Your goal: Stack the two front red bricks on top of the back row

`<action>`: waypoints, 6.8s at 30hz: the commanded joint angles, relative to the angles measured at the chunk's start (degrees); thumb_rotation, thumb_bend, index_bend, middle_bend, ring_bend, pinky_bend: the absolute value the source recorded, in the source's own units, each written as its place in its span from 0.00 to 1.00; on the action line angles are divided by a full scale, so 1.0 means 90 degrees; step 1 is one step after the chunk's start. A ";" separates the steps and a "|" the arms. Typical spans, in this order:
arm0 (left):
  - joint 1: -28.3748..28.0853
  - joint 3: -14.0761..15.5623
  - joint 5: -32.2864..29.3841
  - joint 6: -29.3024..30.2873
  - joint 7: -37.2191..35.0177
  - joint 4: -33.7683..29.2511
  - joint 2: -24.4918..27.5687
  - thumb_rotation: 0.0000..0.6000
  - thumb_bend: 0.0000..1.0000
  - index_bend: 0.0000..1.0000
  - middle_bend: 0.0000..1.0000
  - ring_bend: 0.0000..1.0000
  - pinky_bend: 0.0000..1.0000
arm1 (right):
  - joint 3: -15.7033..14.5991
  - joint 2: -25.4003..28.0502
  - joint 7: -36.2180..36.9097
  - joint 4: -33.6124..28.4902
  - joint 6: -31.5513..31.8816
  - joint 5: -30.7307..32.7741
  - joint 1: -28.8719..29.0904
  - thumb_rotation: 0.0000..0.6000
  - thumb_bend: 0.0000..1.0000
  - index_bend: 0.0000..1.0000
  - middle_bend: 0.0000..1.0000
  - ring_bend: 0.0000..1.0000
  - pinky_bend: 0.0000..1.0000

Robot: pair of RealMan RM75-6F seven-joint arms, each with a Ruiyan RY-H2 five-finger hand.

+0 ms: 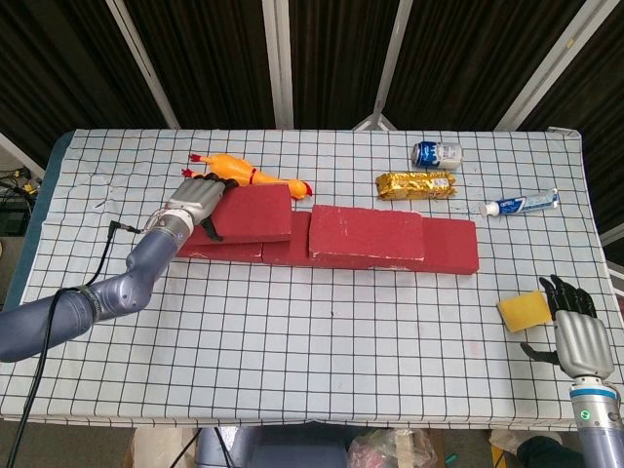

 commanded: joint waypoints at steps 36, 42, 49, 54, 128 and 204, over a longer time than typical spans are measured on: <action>-0.0622 0.0850 0.0334 -0.0185 -0.0889 0.0300 -0.0289 1.00 0.00 0.29 0.18 0.07 0.12 | 0.0119 -0.0035 -0.0110 -0.0059 0.0072 0.0193 -0.0052 1.00 0.17 0.05 0.00 0.00 0.00; -0.0717 0.0925 0.0349 -0.0169 -0.0966 0.0284 -0.0312 1.00 0.00 0.29 0.18 0.07 0.12 | 0.0137 -0.0045 -0.0118 -0.0064 0.0098 0.0213 -0.0062 1.00 0.17 0.05 0.00 0.00 0.00; -0.0810 0.1050 0.0308 -0.0132 -0.1021 0.0275 -0.0330 1.00 0.00 0.29 0.18 0.07 0.12 | 0.0155 -0.0051 -0.0118 -0.0070 0.0105 0.0238 -0.0068 1.00 0.17 0.05 0.00 0.00 0.00; -0.0883 0.1114 0.0260 -0.0118 -0.1069 0.0293 -0.0369 1.00 0.00 0.29 0.17 0.07 0.12 | 0.0166 -0.0057 -0.0133 -0.0076 0.0105 0.0265 -0.0069 1.00 0.17 0.05 0.00 0.00 0.00; -0.1368 0.1582 -0.0192 0.0039 -0.1126 0.0286 -0.0568 1.00 0.00 0.13 0.00 0.00 0.09 | 0.0295 -0.0063 -0.0190 -0.0179 0.0170 0.0520 -0.0111 1.00 0.17 0.05 0.00 0.00 0.00; 0.0389 0.1714 0.1962 0.0910 -0.1439 -0.1056 0.0905 1.00 0.00 0.21 0.17 0.06 0.22 | 0.0374 -0.0147 -0.0226 -0.0180 0.0220 0.0673 -0.0112 1.00 0.17 0.05 0.00 0.00 0.00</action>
